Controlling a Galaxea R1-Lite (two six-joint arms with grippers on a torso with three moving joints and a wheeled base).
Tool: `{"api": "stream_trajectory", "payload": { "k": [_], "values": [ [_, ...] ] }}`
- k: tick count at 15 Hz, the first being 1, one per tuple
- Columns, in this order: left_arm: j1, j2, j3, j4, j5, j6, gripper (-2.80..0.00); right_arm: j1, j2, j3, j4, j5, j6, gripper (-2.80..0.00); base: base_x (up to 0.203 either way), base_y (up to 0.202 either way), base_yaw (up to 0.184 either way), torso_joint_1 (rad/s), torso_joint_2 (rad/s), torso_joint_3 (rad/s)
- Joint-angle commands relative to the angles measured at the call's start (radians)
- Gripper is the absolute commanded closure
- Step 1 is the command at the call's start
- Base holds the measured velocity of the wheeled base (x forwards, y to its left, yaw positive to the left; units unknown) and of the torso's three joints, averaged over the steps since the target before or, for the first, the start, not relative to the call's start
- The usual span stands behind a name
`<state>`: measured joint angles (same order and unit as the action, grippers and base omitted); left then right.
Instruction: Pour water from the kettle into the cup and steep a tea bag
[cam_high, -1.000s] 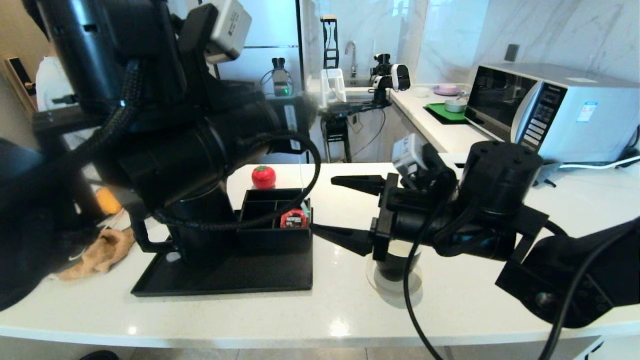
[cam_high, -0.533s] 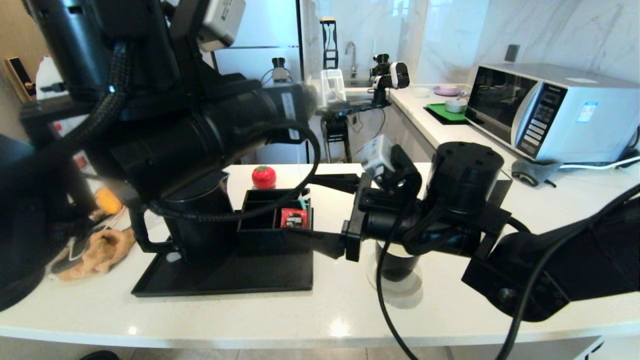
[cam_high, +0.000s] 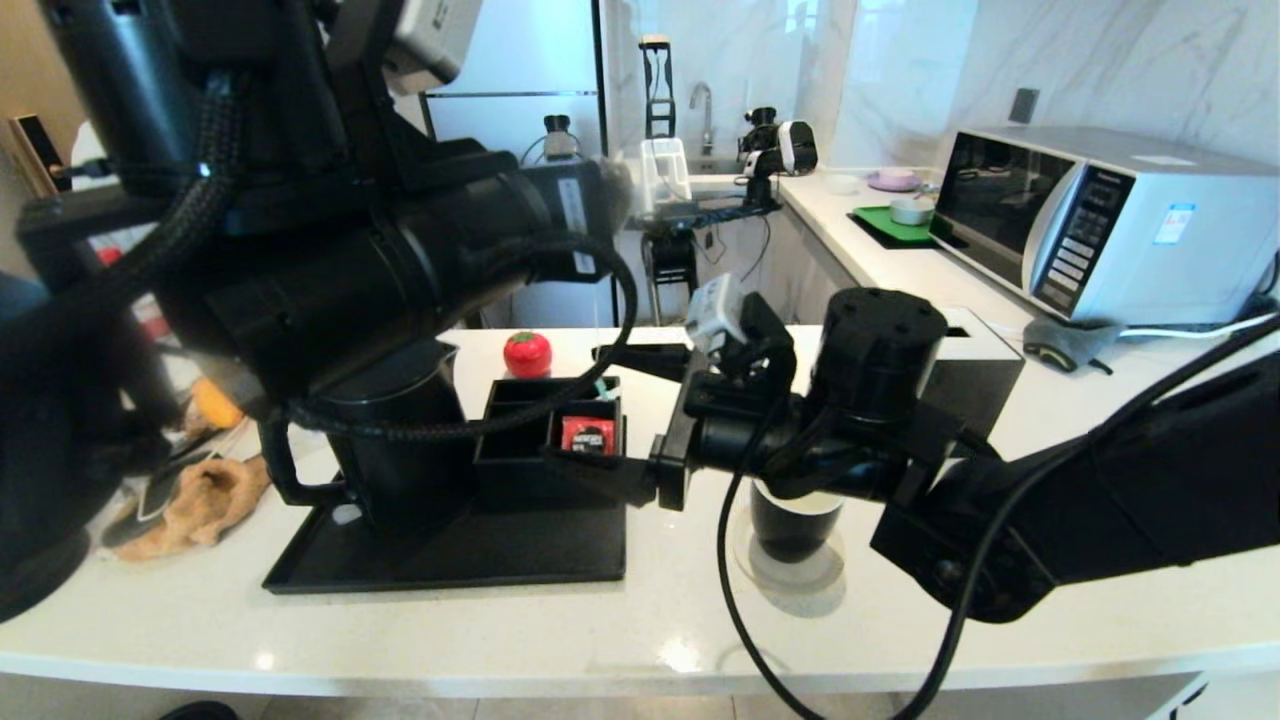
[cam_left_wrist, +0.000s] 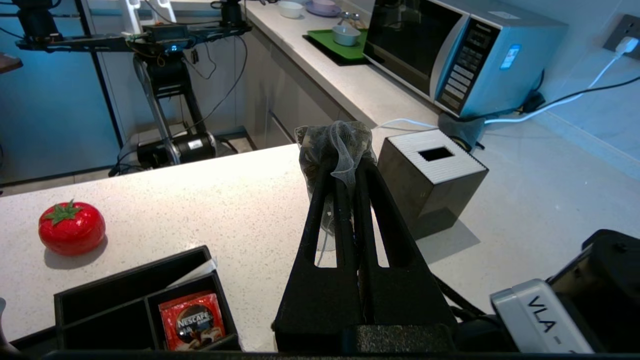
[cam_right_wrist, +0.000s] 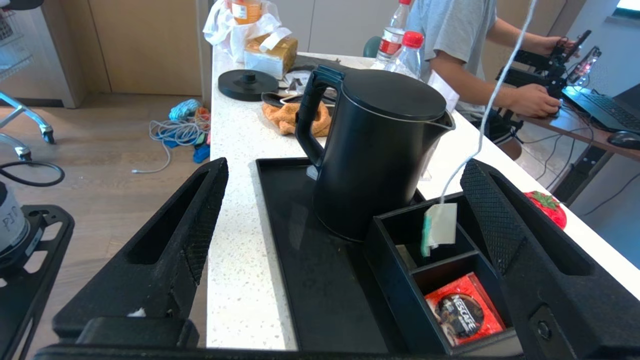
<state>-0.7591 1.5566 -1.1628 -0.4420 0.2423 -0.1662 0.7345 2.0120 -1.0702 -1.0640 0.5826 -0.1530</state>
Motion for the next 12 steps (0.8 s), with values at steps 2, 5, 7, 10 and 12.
{"api": "stream_trajectory", "payload": {
  "k": [2,5,7,10,12],
  "values": [
    [0.000,-0.001,0.000,-0.003,0.000,-0.003,0.00,0.003,0.030,-0.019,-0.007,0.005,-0.001,-2.80,0.000,0.000,0.000,0.000,0.00,0.000],
    [0.000,-0.001,0.000,-0.003,0.001,-0.003,0.00,0.006,0.046,-0.037,-0.007,0.005,0.000,-2.80,0.000,0.000,0.000,0.000,0.00,0.000],
    [0.000,0.002,0.002,-0.003,0.000,-0.003,0.00,0.007,0.047,-0.035,-0.007,0.006,0.002,-2.80,0.000,0.000,0.000,0.000,0.00,0.000],
    [0.001,0.005,0.002,-0.003,0.000,-0.003,0.00,0.007,0.048,-0.036,-0.010,0.006,0.014,0.00,0.000,0.000,0.000,0.000,0.00,0.000],
    [0.000,0.007,0.002,-0.003,-0.002,-0.003,0.00,0.007,0.048,-0.037,-0.010,0.006,0.015,0.00,0.000,0.000,0.000,0.000,0.00,0.000]
  ]
}}
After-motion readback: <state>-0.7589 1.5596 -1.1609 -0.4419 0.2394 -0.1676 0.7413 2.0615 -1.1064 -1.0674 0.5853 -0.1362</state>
